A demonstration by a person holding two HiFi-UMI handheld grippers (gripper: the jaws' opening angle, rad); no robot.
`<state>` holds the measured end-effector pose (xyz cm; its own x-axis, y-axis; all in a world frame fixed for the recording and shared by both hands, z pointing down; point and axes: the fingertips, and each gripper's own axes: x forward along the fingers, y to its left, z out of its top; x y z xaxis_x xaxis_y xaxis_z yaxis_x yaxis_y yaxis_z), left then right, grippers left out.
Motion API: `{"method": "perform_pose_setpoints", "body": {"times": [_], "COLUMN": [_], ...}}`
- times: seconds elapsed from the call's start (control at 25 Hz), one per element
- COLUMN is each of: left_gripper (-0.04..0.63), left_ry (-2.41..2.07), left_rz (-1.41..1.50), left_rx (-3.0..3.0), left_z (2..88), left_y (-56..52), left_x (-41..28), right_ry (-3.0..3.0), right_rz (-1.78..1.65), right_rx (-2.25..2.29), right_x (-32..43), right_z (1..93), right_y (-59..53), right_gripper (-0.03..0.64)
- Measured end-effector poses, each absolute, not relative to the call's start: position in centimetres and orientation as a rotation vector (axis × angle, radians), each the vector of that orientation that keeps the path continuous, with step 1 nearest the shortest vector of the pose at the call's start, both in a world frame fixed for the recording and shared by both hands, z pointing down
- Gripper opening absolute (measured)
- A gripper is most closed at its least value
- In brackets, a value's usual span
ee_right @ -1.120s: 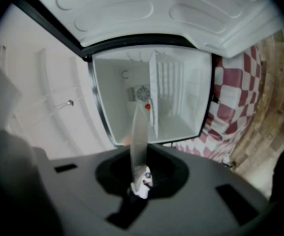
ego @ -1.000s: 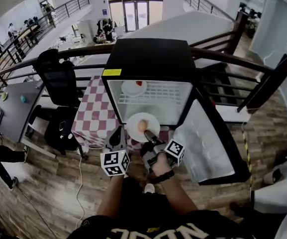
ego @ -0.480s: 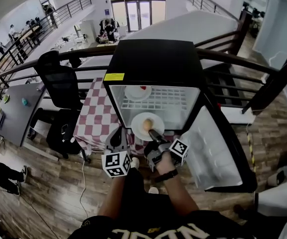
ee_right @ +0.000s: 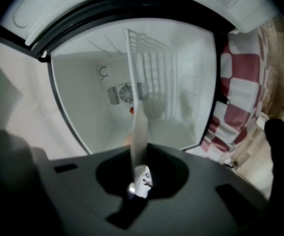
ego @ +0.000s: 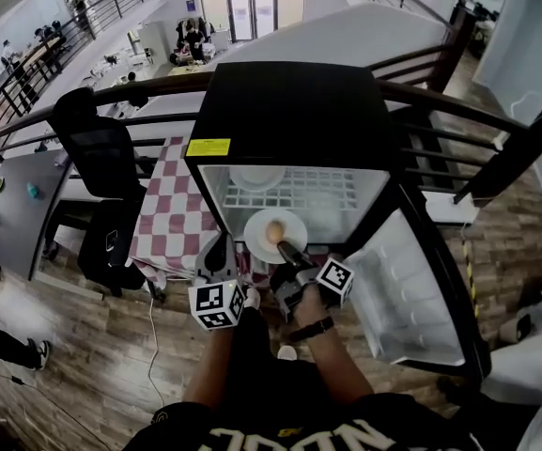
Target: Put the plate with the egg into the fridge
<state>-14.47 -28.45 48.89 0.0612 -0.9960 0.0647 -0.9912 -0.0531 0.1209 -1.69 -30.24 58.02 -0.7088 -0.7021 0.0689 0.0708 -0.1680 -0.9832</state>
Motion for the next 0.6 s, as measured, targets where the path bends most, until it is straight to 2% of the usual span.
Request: {"method": "perform_pose_setpoints", "body": {"times": [0.6], "left_gripper": [0.021], "left_ry": [-2.013], "left_rz": [0.032], "left_rx": [2.184], "left_z": [52.4], "left_y": [-31.3], "left_x": [-15.2], "right_ry": [1.777], "right_rz": [-1.833], "right_rx": [-0.797], "right_x": [-3.4], "right_z": [60.9], "right_y": [-32.8], "right_gripper": [0.038]}}
